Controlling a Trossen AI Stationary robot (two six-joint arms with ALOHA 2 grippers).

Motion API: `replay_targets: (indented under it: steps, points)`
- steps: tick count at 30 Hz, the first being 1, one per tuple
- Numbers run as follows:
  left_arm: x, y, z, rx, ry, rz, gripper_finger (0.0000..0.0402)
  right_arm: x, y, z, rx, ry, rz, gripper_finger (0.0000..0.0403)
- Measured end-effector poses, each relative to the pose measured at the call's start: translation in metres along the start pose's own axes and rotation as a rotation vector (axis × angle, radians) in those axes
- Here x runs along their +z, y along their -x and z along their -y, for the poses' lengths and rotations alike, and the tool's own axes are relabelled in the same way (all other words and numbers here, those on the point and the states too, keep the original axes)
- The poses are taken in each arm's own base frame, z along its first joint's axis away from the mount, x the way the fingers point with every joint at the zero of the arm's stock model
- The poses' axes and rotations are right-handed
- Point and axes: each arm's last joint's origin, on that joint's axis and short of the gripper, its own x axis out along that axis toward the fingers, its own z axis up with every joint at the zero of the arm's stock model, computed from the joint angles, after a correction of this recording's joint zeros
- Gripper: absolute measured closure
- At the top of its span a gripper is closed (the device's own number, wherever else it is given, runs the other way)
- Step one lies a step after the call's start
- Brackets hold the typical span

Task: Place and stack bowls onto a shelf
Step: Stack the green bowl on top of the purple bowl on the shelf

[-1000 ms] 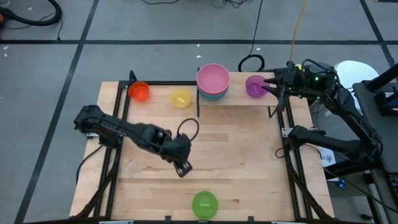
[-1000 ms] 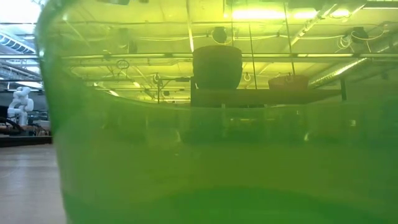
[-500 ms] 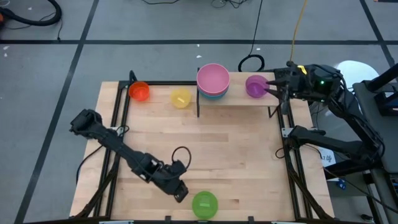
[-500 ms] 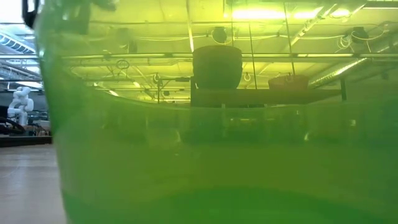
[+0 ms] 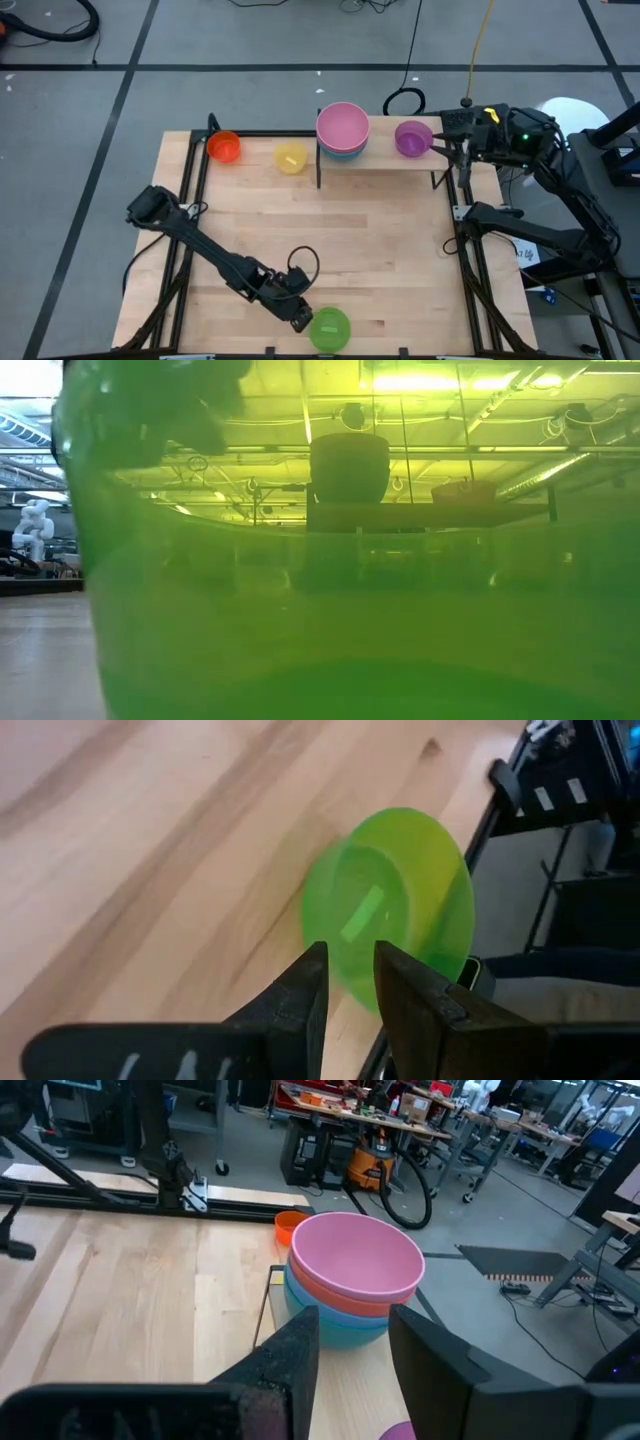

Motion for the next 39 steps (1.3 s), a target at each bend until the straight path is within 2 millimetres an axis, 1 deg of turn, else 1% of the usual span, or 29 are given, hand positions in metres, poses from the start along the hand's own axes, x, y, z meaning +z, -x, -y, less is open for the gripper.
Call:
replay_targets:
  steps: [3, 9, 12, 18, 29, 39]
  points:
    - [-0.001, -0.009, 0.0, -0.018, -0.015, 0.005, 0.0314, 0.0, 0.0, 0.0, -0.001, 0.0, 0.001, 0.0285]
    - [-0.005, -0.022, -0.005, 0.005, -0.021, -0.006, 0.0314, 0.0, 0.001, 0.0, -0.001, 0.0, 0.001, 0.0285]
    - [-0.006, -0.029, -0.004, -0.024, -0.021, 0.0, 0.0314, 0.0, 0.001, 0.0, 0.0, -0.002, -0.002, 0.0285]
    - [-0.008, -0.039, -0.005, -0.035, -0.03, 0.003, 0.0314, -0.001, 0.001, 0.0, 0.001, -0.002, -0.005, 0.0285]
    - [-0.009, -0.04, -0.008, -0.015, -0.088, -0.004, 0.0314, -0.001, 0.001, 0.0, 0.001, -0.003, -0.005, 0.0285]
    - [-0.01, -0.04, -0.01, 0.011, -0.087, -0.014, 0.0314, -0.001, 0.0, 0.0, 0.001, -0.004, -0.006, 0.0285]
